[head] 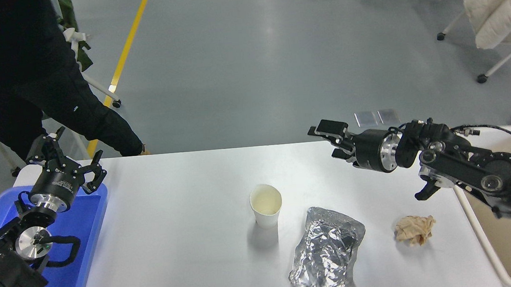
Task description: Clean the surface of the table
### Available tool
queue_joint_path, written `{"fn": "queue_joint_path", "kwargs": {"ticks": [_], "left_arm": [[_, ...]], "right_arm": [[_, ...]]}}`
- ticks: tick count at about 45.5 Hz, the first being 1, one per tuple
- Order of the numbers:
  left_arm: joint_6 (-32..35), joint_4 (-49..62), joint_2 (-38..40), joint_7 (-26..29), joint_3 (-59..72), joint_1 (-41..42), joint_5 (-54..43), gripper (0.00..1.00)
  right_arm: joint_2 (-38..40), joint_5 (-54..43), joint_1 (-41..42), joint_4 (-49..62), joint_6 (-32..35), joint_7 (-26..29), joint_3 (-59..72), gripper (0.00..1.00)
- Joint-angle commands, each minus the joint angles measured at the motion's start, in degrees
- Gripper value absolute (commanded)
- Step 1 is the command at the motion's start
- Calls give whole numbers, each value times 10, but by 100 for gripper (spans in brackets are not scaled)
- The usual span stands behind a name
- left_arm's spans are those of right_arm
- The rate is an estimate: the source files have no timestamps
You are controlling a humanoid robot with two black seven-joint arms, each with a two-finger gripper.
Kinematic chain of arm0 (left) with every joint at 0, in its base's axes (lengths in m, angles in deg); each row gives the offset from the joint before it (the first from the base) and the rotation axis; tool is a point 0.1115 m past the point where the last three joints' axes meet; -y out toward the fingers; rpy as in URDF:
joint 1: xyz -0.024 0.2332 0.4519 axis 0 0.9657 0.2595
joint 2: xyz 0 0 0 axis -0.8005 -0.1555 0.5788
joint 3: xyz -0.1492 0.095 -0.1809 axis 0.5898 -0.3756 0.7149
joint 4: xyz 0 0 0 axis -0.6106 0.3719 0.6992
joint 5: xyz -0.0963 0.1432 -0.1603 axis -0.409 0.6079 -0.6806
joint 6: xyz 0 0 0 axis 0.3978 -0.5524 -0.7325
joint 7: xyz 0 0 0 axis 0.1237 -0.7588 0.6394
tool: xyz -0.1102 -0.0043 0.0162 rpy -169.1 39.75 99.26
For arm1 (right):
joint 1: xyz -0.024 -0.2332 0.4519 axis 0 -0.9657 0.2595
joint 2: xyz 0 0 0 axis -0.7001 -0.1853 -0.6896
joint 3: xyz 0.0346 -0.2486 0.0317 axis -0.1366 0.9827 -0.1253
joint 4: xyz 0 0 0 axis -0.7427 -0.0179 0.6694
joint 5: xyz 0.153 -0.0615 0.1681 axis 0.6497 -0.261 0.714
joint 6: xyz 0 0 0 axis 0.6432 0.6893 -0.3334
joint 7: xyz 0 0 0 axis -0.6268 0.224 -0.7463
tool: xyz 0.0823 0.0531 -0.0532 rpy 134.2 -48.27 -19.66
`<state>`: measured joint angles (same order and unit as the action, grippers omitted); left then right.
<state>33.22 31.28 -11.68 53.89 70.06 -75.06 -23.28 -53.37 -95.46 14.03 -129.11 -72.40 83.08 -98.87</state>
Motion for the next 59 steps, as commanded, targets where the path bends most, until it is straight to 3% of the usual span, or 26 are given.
{"fn": "queue_joint_path", "kwargs": {"ticks": [1, 10, 25, 59], "left_arm": [[0, 0, 0, 0, 0, 0, 0, 100], [0, 0, 0, 0, 0, 0, 0, 100], [0, 0, 0, 0, 0, 0, 0, 100], [0, 0, 0, 0, 0, 0, 0, 100]], "right_arm": [[-30, 4, 76, -30, 37, 66, 75, 100], [-98, 91, 100, 6, 26, 74, 121, 100], [-184, 99, 69, 105, 12, 73, 157, 100], [-226, 97, 55, 161, -4, 73, 165, 99]]}}
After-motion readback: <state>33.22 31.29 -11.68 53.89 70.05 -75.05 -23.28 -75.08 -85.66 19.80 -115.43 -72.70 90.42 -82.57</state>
